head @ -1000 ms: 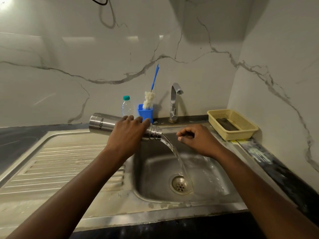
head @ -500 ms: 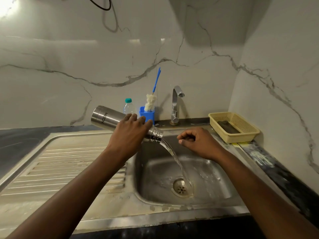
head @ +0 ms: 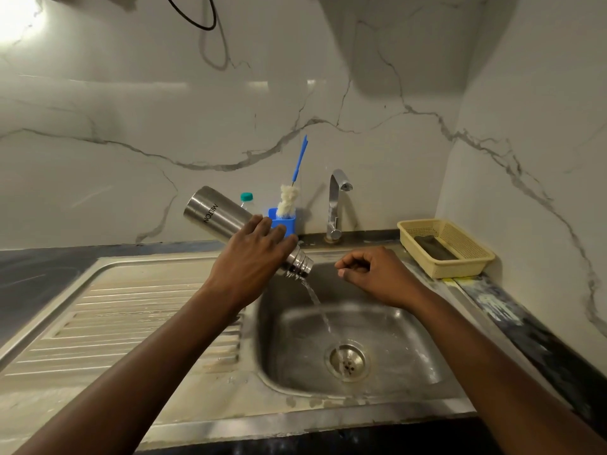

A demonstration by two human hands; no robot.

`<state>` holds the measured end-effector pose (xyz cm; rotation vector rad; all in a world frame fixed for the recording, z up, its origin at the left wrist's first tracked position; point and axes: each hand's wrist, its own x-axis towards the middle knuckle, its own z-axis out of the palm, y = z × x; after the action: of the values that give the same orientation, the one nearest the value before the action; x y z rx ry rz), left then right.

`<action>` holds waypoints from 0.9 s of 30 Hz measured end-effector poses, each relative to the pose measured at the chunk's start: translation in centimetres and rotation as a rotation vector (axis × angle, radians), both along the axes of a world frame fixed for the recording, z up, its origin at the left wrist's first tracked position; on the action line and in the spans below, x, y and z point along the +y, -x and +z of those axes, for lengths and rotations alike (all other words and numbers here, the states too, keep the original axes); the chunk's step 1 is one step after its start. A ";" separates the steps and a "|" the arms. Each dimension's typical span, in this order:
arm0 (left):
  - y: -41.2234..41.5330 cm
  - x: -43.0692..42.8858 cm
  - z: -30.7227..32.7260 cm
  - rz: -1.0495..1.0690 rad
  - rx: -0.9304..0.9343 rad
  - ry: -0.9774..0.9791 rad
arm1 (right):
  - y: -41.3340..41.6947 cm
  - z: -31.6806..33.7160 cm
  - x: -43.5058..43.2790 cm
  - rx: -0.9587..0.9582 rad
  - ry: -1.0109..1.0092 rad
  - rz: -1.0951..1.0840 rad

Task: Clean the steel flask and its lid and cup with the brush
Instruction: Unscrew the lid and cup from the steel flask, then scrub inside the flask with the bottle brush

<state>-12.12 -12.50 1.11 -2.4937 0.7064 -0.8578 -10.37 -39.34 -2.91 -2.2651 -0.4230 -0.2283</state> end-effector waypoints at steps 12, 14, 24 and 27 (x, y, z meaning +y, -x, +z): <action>-0.2 -1.4 1.7 -0.126 0.138 0.652 | -1.0 7.6 -0.5 -0.098 -0.196 -0.039; -0.4 -1.6 2.1 -0.137 0.176 0.842 | -1.3 8.6 -0.2 -0.101 -0.208 -0.038; -0.6 -1.6 -0.2 -0.321 0.566 1.828 | -5.2 11.1 4.3 -0.075 -0.148 -0.025; -0.4 -1.7 -2.3 -0.306 0.619 1.956 | -7.3 11.7 6.8 -0.045 -0.104 -0.021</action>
<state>-11.71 -14.18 -1.15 -4.6281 0.3130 -1.0986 -3.12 -32.51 8.80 -2.1663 -0.4018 -0.3055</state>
